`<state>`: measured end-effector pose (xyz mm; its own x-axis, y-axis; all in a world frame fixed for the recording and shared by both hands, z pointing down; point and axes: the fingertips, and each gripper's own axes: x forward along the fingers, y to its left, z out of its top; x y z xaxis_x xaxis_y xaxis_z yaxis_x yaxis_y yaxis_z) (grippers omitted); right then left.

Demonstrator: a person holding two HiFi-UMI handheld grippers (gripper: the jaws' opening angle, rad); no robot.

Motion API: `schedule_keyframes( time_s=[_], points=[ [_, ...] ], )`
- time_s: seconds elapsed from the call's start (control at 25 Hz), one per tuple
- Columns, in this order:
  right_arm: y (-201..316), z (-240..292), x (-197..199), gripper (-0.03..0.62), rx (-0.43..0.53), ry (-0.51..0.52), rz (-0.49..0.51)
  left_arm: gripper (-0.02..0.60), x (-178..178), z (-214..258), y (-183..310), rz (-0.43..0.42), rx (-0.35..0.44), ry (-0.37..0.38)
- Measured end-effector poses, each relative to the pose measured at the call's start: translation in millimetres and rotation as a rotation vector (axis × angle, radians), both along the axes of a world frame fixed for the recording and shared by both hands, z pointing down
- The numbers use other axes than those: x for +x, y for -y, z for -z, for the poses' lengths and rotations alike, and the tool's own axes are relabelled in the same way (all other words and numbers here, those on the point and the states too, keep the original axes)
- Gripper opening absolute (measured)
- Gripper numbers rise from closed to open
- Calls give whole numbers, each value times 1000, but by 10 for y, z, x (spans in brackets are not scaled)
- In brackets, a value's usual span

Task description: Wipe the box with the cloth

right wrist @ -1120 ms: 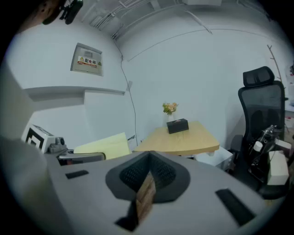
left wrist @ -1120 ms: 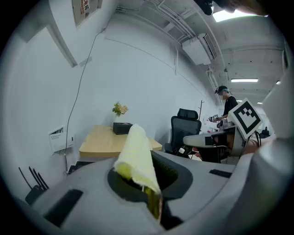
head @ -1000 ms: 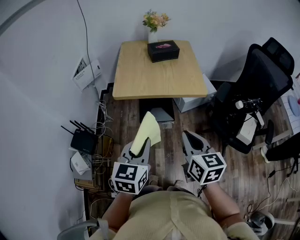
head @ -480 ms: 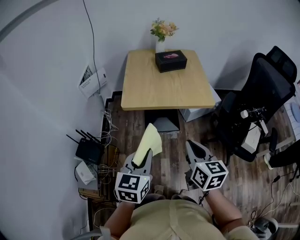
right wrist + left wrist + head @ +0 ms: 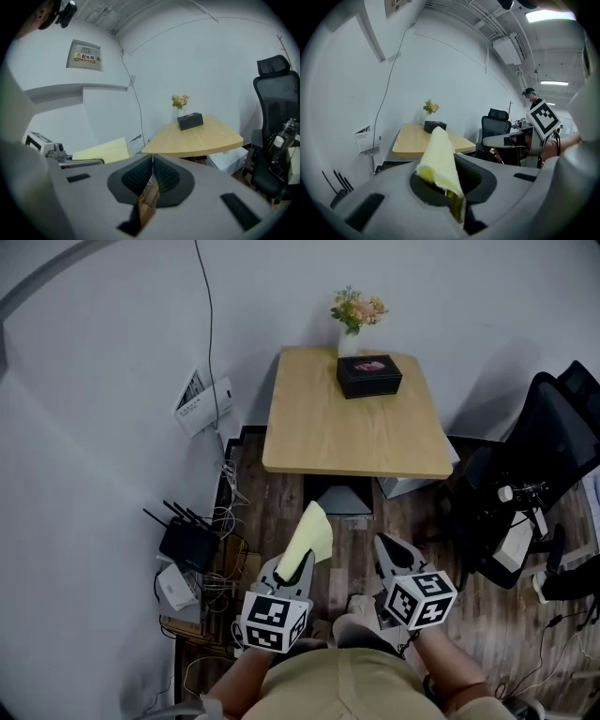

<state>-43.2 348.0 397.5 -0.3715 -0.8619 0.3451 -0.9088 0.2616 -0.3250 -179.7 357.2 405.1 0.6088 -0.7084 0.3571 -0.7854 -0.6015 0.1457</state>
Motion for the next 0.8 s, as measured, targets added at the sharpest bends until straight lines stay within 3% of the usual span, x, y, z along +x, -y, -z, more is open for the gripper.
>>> schedule_keyframes(
  time_s=[0.28, 0.8],
  points=[
    [612, 37, 239, 31, 21, -2, 13, 25, 205, 25, 565, 25, 19, 13],
    [1431, 70, 1059, 31, 44, 27, 29, 25, 1046, 133, 1489, -21, 49, 67]
  ],
)
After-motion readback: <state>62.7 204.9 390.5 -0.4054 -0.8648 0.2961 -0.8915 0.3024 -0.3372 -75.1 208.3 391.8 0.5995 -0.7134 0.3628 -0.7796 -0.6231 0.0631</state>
